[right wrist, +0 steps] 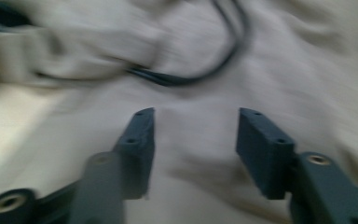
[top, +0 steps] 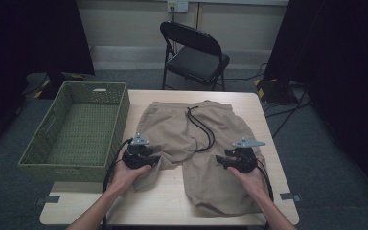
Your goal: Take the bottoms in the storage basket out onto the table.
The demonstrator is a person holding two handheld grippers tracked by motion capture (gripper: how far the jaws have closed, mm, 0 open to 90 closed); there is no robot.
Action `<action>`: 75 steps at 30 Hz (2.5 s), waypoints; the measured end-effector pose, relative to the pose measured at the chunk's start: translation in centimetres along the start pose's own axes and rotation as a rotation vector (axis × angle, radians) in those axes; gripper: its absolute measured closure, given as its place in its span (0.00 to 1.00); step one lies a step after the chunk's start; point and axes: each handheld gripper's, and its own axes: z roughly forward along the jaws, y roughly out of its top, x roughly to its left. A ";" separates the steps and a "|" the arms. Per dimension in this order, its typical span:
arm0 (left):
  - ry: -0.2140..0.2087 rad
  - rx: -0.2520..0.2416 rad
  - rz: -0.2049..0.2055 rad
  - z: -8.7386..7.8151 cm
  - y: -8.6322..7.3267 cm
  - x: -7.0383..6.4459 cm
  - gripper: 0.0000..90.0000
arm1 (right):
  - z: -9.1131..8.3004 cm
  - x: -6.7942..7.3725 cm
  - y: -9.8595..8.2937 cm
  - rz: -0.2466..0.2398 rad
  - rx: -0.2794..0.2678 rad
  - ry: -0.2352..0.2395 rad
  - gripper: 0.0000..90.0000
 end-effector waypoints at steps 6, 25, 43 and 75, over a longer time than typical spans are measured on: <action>-0.007 0.022 0.022 0.4 -0.1 -0.3 0.55 | 1.1 -1.1 -1.2 -0.005 0.061 -0.069 0.42; -0.051 0.048 0.049 1.5 -0.2 -1.6 0.46 | 0.8 -5.3 -2.5 0.030 0.082 -0.176 0.34; -0.145 -0.075 0.102 -1.2 1.7 -3.7 0.65 | -1.1 -4.3 -1.5 0.044 0.014 -0.133 0.34; -0.287 -0.192 0.051 -3.2 3.5 -4.3 0.97 | 2.5 0.8 -1.5 -0.069 0.113 -0.005 0.36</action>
